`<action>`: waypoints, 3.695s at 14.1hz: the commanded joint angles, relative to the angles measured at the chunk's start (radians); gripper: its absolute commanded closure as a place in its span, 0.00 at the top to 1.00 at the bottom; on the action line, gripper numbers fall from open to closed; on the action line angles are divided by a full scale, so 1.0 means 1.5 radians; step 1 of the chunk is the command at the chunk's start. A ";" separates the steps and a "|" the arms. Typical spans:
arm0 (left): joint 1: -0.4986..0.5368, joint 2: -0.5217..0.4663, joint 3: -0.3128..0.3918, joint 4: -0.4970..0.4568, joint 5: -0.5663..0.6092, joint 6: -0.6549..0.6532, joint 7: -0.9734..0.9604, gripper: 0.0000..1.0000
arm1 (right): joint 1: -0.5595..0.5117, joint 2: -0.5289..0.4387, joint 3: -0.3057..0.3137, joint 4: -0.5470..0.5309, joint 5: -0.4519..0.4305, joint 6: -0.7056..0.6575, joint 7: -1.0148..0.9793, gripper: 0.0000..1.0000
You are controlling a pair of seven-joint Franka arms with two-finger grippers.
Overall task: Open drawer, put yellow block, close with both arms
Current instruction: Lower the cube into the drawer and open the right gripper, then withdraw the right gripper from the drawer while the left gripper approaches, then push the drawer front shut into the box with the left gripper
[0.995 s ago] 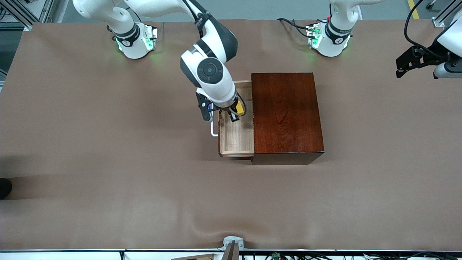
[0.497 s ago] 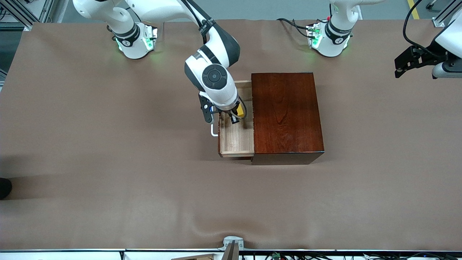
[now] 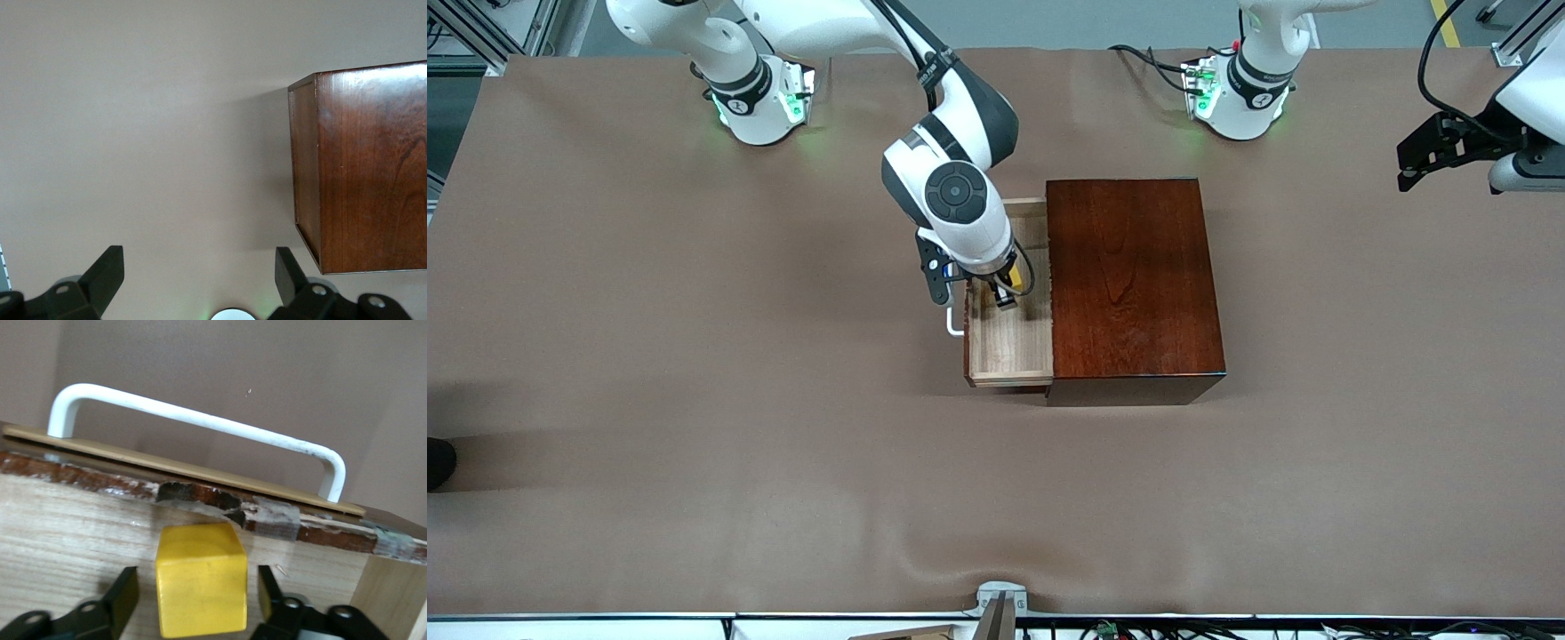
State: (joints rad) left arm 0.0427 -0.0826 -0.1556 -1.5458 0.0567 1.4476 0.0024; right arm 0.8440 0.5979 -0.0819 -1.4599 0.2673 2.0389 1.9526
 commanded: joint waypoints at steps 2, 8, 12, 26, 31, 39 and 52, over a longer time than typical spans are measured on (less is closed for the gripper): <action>0.007 -0.005 -0.007 0.002 -0.011 -0.010 0.003 1.00 | -0.025 -0.003 -0.001 0.066 0.013 -0.085 -0.002 1.00; 0.007 -0.003 -0.007 0.002 -0.011 -0.009 0.008 1.00 | -0.096 -0.012 0.001 0.172 0.011 -0.228 -0.041 1.00; 0.007 -0.001 -0.007 0.003 -0.011 -0.009 0.009 1.00 | -0.163 -0.048 -0.005 0.183 0.010 -0.302 -0.194 1.00; 0.010 -0.001 -0.007 0.004 -0.011 -0.009 0.009 1.00 | -0.356 -0.137 -0.010 0.183 -0.052 -0.405 -0.618 1.00; 0.004 0.011 -0.007 0.019 -0.011 -0.009 0.003 1.00 | -0.411 -0.178 -0.009 0.183 -0.099 -0.433 -0.818 1.00; -0.130 0.173 -0.152 0.134 -0.015 0.006 -0.378 1.00 | -0.496 -0.232 -0.007 0.175 -0.155 -0.493 -1.156 1.00; -0.600 0.508 0.035 0.240 0.092 0.462 -1.174 1.00 | -0.550 -0.454 -0.005 -0.131 -0.189 -0.333 -1.355 1.00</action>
State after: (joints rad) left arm -0.7316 0.6007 -0.2237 -1.2683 0.1730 2.0977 -1.6565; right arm 0.0328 0.0160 -0.1111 -1.5086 0.0122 1.4737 -0.0673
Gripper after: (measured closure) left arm 0.000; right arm 0.000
